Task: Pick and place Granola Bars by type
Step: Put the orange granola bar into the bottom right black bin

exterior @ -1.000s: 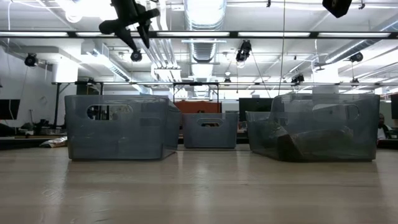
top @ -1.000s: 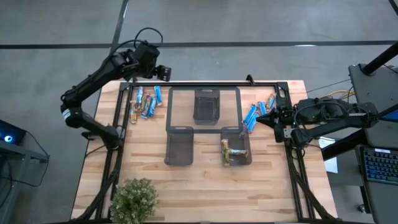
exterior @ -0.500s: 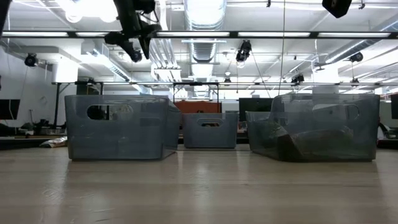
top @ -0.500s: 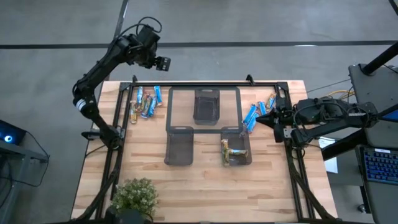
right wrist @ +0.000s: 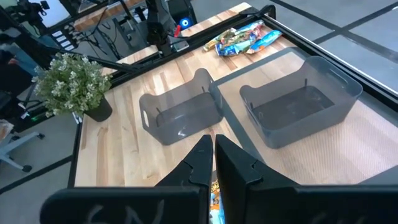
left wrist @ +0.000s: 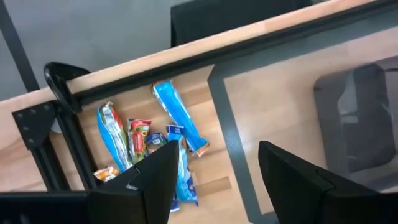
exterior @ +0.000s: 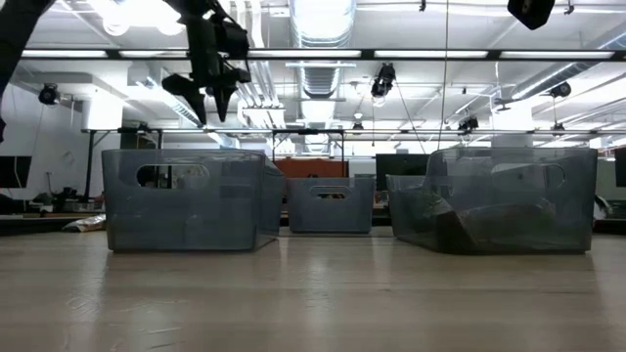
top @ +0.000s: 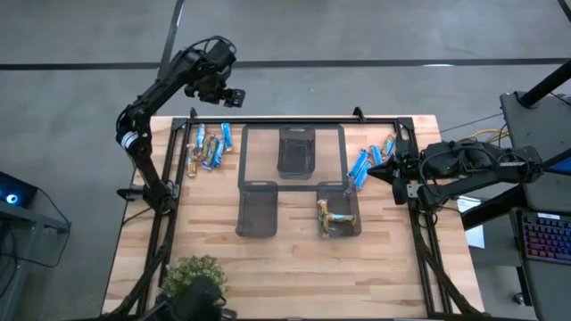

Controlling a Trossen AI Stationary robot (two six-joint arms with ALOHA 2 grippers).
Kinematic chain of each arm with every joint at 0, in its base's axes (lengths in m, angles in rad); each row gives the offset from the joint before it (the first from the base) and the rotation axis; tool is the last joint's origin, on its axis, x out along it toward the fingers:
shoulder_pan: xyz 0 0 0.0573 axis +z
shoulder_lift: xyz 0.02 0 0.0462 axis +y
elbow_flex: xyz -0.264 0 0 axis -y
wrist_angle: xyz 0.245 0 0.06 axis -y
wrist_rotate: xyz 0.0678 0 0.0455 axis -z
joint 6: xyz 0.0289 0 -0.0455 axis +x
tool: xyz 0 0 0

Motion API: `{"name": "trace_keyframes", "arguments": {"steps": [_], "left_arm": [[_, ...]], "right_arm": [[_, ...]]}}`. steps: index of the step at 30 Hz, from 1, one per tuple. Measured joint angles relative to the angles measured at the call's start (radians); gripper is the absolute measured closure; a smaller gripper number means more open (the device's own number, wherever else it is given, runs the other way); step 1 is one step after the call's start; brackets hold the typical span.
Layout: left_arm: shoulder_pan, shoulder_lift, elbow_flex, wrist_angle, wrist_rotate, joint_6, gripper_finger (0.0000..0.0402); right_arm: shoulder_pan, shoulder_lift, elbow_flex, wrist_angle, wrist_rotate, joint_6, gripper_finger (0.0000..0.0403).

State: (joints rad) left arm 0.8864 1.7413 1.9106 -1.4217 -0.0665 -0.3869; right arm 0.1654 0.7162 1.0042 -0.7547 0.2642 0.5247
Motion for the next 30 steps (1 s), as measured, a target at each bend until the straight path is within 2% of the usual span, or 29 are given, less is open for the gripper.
{"name": "trace_keyframes", "arguments": {"steps": [11, 19, 22, 25, 30], "left_arm": [[0.000, 0.065, -0.026, -0.018, 0.045, -0.055, 0.0197], [0.000, 0.037, -0.210, 0.028, 0.071, -0.094, 0.0197], [-0.002, 0.012, -0.280, 0.113, 0.114, -0.126, 0.0197], [-0.006, -0.002, -0.336, 0.196, 0.160, -0.173, 0.0197], [-0.007, -0.006, -0.420, 0.248, 0.152, -0.287, 0.0199]], "right_arm": [[0.000, 0.000, 0.000, 0.000, 0.000, 0.000, 0.0390], [0.000, 0.000, 0.000, 0.000, 0.000, -0.004, 0.0390], [0.000, 0.001, 0.000, 0.000, 0.000, -0.004, 0.0390], [0.000, 0.001, 0.000, 0.000, 0.000, -0.004, 0.0390], [0.000, 0.001, 0.000, 0.000, 0.000, -0.004, 0.0390]]}}
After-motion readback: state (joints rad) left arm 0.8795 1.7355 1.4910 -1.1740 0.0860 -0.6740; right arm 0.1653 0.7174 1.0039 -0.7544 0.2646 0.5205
